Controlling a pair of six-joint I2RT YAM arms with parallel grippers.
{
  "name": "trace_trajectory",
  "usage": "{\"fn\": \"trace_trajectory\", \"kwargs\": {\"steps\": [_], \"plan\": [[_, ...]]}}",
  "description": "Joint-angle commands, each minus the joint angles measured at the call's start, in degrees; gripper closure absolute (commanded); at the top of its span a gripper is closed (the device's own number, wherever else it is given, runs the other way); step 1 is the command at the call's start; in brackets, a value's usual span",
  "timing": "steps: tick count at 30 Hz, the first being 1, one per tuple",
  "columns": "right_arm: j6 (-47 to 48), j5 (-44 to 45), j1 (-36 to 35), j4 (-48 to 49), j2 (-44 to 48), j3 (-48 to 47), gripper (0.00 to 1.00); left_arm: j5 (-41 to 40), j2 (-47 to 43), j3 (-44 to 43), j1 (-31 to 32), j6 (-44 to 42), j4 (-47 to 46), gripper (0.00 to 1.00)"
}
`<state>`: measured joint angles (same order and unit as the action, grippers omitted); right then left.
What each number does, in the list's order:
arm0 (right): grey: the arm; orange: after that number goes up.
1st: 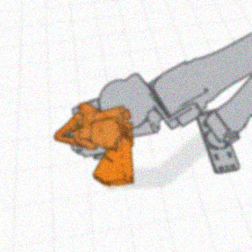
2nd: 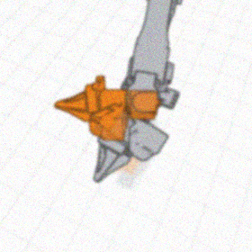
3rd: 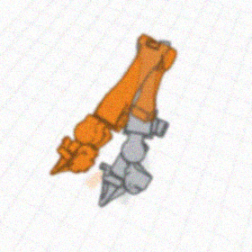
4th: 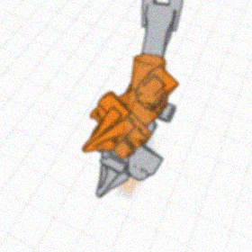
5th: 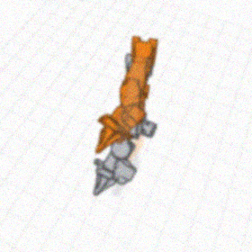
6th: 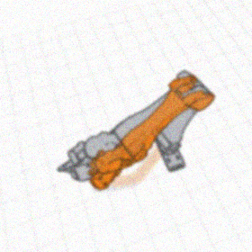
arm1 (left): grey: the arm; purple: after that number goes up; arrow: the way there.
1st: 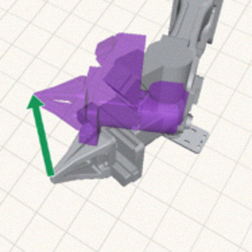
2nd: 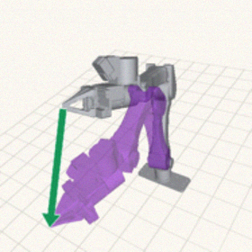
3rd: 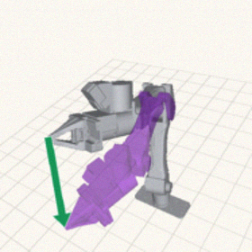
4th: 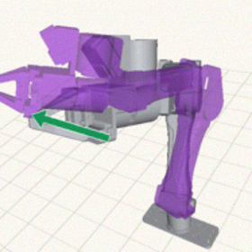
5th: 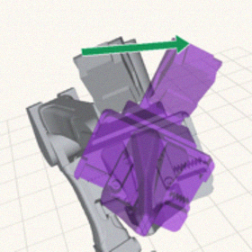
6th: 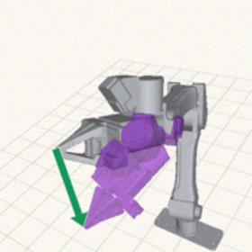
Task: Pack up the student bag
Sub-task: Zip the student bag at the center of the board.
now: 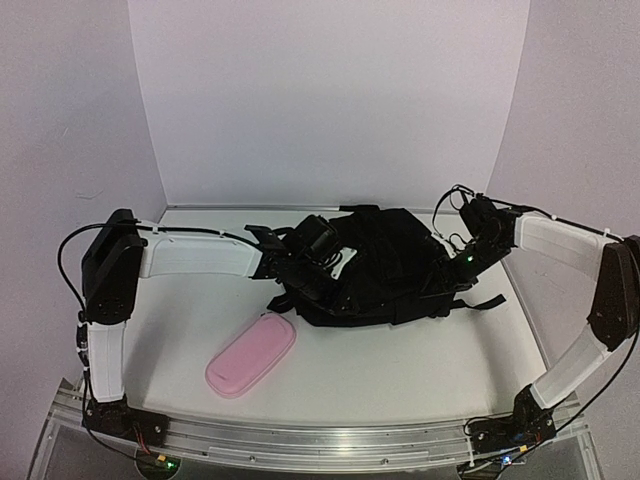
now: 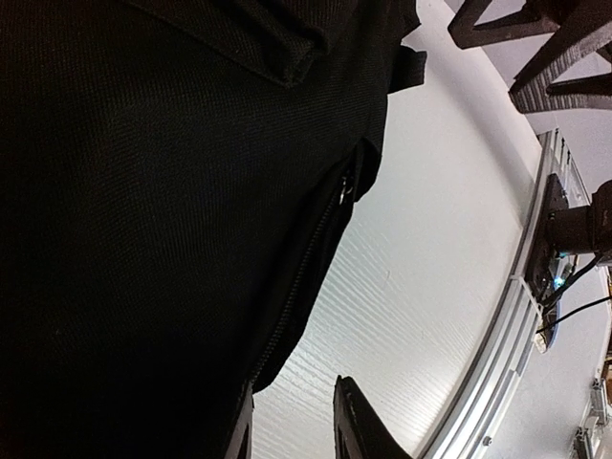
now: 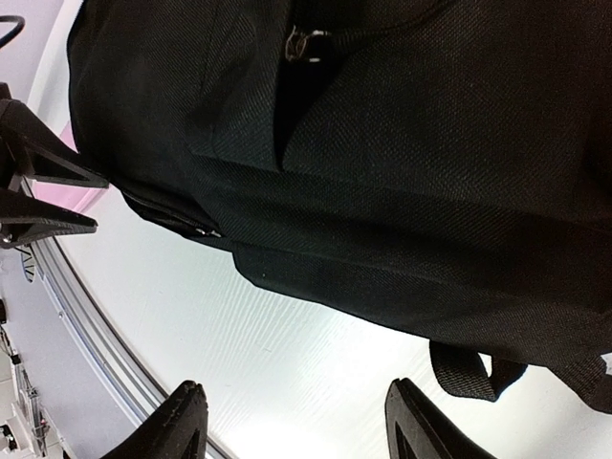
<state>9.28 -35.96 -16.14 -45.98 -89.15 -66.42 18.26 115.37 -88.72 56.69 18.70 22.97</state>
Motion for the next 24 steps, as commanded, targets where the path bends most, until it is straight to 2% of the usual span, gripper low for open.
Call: {"fn": "trace_trajectory", "kwargs": {"steps": [1,8,24], "plan": [[1.09,-1.50,0.15,-0.02,-1.16,0.84,0.38,0.12,1.91,-4.22,-0.09,0.78,-0.18,0.73],[0.79,-2.34,0.16,0.37,-2.21,1.12,0.41,1.26,4.86,-7.11,0.01,1.60,0.77,0.77],[0.36,-2.53,0.16,0.71,-2.25,1.12,0.42,4.71,10.25,-11.75,0.18,3.38,0.19,0.75]]}}
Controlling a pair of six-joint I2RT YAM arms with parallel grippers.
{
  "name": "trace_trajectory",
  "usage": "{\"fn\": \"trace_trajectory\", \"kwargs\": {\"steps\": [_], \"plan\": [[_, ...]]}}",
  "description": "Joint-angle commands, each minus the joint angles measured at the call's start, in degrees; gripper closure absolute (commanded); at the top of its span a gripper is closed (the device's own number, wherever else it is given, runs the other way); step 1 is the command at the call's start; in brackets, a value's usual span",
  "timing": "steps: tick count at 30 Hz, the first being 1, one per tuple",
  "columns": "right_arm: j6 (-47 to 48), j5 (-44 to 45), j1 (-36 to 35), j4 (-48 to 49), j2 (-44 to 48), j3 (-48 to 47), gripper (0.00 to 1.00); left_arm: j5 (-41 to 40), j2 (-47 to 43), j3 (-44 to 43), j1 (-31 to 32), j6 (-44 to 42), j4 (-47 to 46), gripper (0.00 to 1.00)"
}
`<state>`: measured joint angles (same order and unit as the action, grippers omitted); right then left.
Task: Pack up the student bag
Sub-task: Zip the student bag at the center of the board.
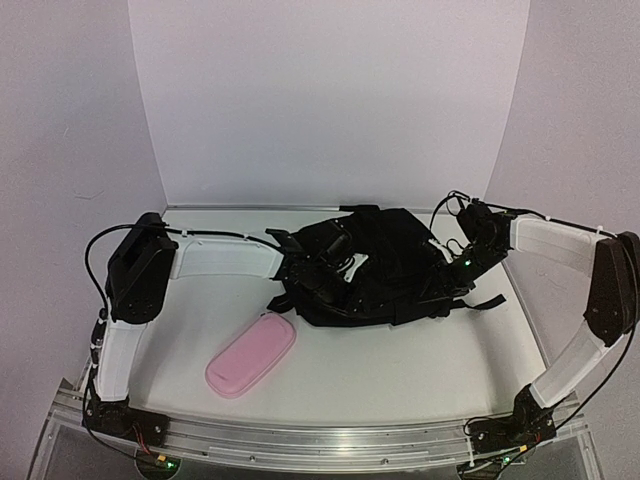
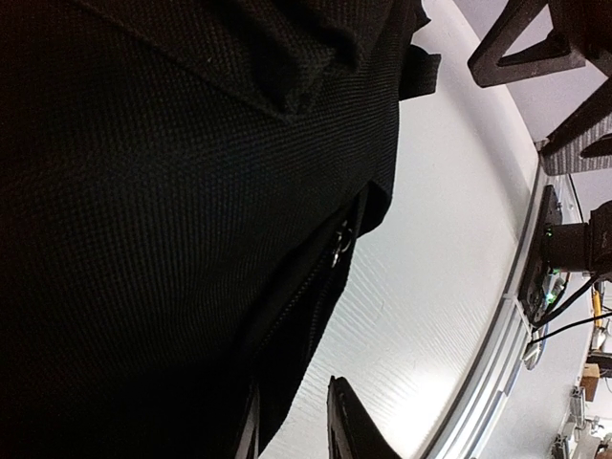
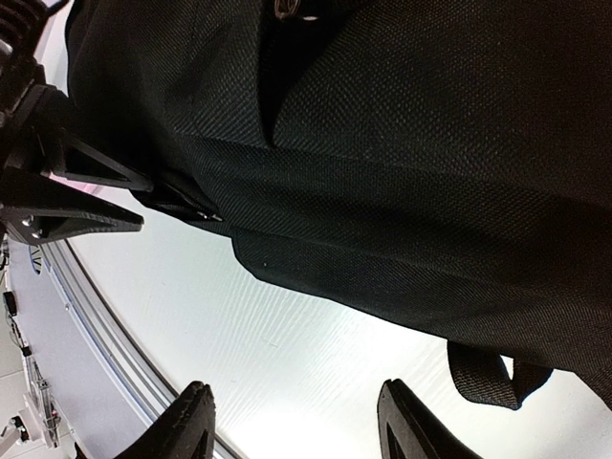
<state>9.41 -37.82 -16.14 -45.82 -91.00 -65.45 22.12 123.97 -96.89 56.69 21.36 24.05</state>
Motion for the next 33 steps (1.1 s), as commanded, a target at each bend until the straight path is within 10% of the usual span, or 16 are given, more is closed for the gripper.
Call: {"fn": "trace_trajectory", "kwargs": {"steps": [1,11,23,33], "plan": [[0.18,-0.68,0.19,0.55,-0.33,0.17,0.42,0.80,2.06,-3.97,0.18,0.85,-0.90,0.75],[0.25,0.20,0.17,0.58,-0.47,0.33,0.43,0.10,1.83,-3.68,0.17,2.46,-2.27,0.99],[-1.28,4.51,0.20,4.48,-6.11,0.47,0.49,-6.33,-8.21,9.20,0.57,0.38,-7.17,1.00],[-3.34,-1.98,0.15,5.38,-9.78,-2.70,0.44,-39.41,-2.49,4.80,11.28,-20.73,-5.83,1.00]]}}
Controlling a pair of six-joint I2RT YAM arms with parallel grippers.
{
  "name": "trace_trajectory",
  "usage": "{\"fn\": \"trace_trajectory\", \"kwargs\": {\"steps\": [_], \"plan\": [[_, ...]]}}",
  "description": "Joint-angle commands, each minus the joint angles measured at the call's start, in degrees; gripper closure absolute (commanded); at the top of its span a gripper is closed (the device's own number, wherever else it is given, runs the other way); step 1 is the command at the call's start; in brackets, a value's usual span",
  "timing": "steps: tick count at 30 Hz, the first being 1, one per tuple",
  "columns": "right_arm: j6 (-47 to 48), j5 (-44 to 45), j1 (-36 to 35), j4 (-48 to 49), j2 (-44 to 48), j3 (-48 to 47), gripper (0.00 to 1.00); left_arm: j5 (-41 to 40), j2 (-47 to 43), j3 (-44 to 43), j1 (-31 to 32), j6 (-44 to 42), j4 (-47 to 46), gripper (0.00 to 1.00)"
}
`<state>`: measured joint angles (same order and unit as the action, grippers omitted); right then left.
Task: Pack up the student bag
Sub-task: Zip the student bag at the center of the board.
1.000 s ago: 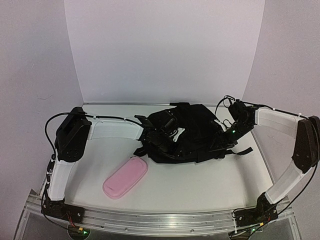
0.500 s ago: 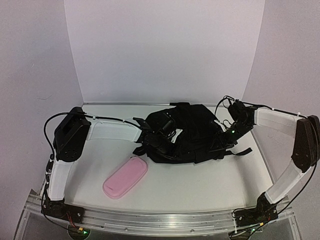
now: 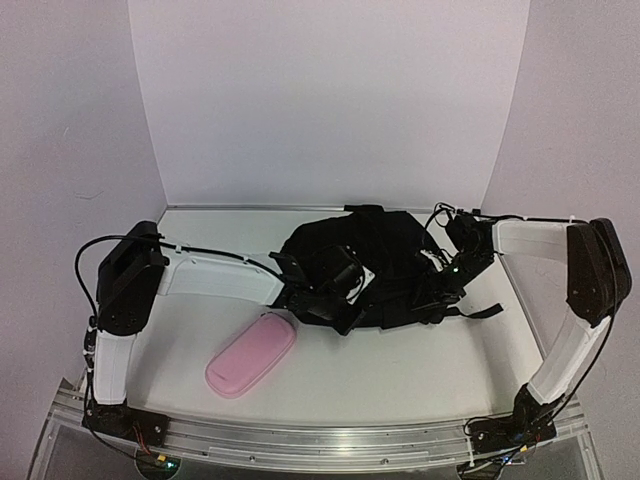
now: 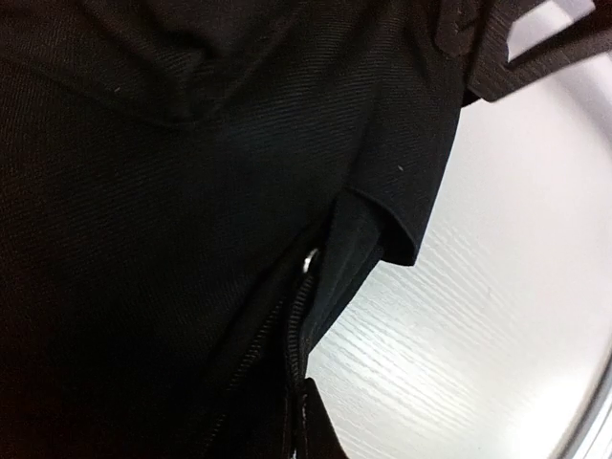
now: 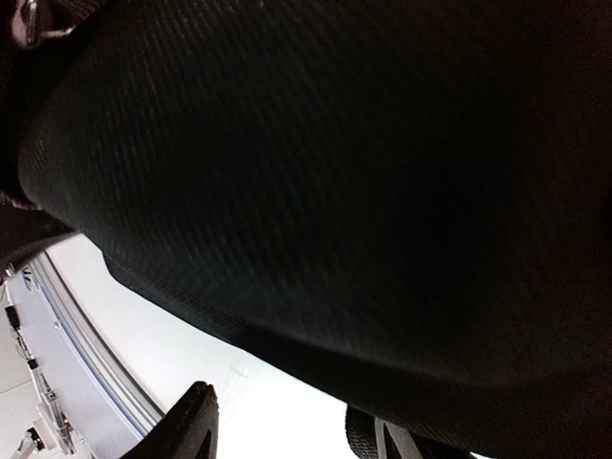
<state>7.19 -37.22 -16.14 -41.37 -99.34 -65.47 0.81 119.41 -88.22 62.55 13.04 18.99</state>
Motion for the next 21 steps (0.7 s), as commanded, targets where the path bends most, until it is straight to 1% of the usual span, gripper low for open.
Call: {"fn": "trace_trajectory", "kwargs": {"steps": [1,4,8,11,13,15,19,21], "plan": [[-1.27,-2.84,0.15,1.04,-1.76,-2.83,0.44,-21.37,3.22,-4.41,6.57,-15.27,-0.87,1.00],[-2.20,-4.75,0.15,1.48,-2.79,-3.08,0.42,-29.44,5.76,-4.94,9.44,-20.70,-2.23,1.00],[-3.60,-7.36,0.18,2.68,-3.54,-2.89,0.37,-35.01,5.92,-2.96,11.48,-23.51,-7.44,1.00],[-5.81,-11.88,-0.09,3.64,-3.80,-2.63,0.32,-39.32,5.30,-0.88,12.76,-26.40,-12.07,1.00],[-6.70,-15.24,-0.63,3.86,-3.78,-2.39,0.28,-40.40,5.00,-0.25,12.82,-27.02,-13.70,1.00],[-9.83,-16.81,-1.34,4.66,-3.24,-1.75,0.25,-40.62,4.09,0.73,12.85,-27.31,-15.31,1.00],[-18.30,-16.73,-3.34,10.80,-1.96,-0.08,0.19,-39.18,2.55,2.44,12.86,-27.21,-17.13,1.00],[-20.39,-15.60,-4.91,11.95,-2.38,-0.34,0.18,-38.99,1.86,2.93,12.85,-27.19,-17.83,1.00]]}}
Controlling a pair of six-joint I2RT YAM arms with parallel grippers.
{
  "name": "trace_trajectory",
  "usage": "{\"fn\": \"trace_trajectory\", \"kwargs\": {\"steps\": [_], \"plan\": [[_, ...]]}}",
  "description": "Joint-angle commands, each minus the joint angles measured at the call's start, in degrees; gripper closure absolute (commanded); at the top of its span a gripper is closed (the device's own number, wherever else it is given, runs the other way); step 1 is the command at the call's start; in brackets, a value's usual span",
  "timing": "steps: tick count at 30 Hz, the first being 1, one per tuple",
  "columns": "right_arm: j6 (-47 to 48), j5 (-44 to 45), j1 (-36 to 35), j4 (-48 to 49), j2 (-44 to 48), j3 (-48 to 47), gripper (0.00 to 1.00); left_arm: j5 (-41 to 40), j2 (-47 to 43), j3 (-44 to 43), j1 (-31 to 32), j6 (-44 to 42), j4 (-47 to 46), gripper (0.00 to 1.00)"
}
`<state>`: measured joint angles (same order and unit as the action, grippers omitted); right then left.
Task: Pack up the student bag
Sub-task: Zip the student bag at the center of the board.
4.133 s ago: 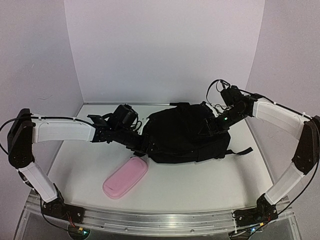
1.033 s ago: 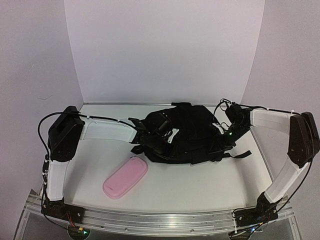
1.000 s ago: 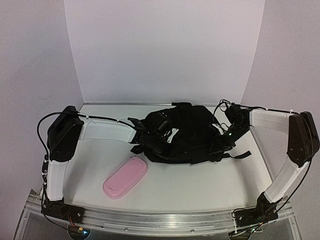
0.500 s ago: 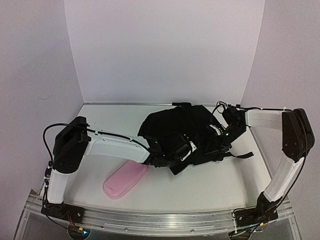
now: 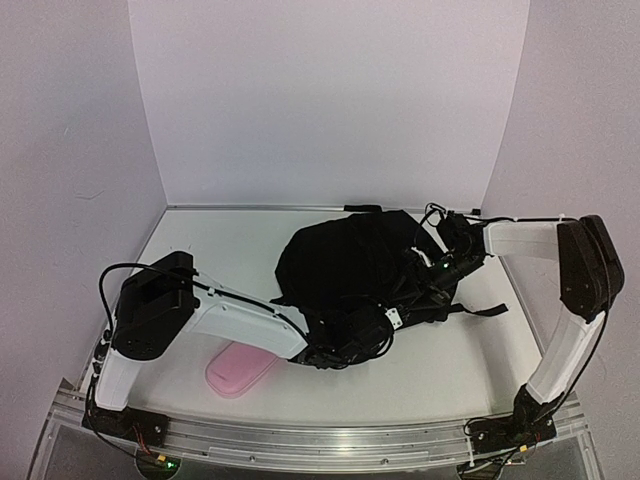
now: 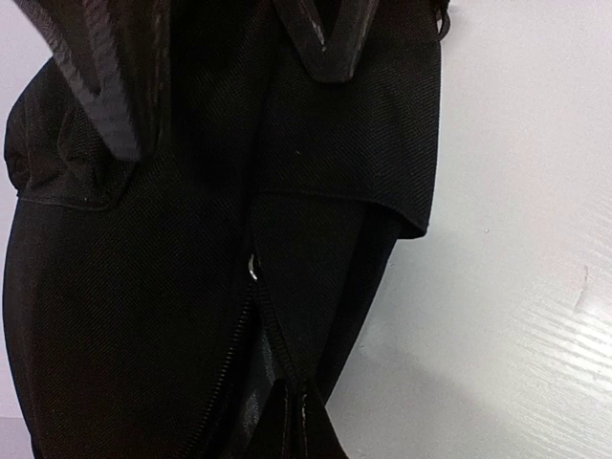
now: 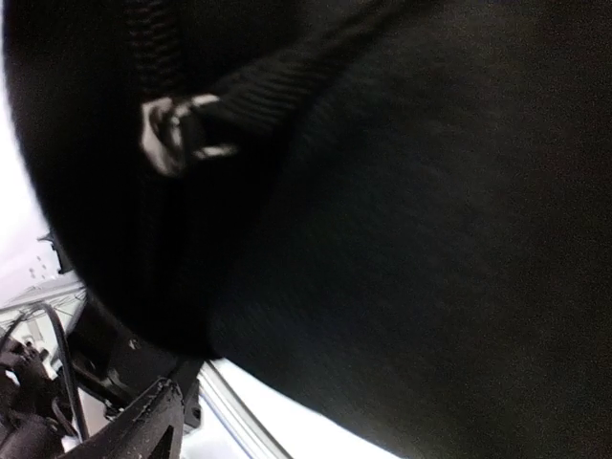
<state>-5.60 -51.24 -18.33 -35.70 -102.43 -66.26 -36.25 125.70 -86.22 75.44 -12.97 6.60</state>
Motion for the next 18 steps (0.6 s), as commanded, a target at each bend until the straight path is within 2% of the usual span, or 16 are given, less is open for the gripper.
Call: {"fn": "trace_trajectory", "kwargs": {"steps": [1,11,13,16,18], "plan": [[-8.50,-1.23,-3.66,6.39,0.15,0.14,0.18,-1.78,-4.72,1.25,0.00,-1.19,-5.83,1.00],[-10.73,1.71,-5.24,6.46,-6.72,-1.78,0.24,-1.18,-8.76,4.48,0.11,-1.69,-10.69,1.00],[-11.37,2.23,-5.27,6.60,-6.95,-2.16,0.20,-0.07,-9.89,6.02,0.24,-2.06,-11.98,1.00],[-12.13,0.43,-5.29,6.50,-7.85,-2.78,0.06,0.36,-10.85,7.19,0.49,-3.40,-13.49,1.00],[-11.28,-0.76,-5.30,6.13,-6.95,-3.10,0.02,-0.66,-10.65,7.15,0.57,-3.86,-13.30,1.00]]}}
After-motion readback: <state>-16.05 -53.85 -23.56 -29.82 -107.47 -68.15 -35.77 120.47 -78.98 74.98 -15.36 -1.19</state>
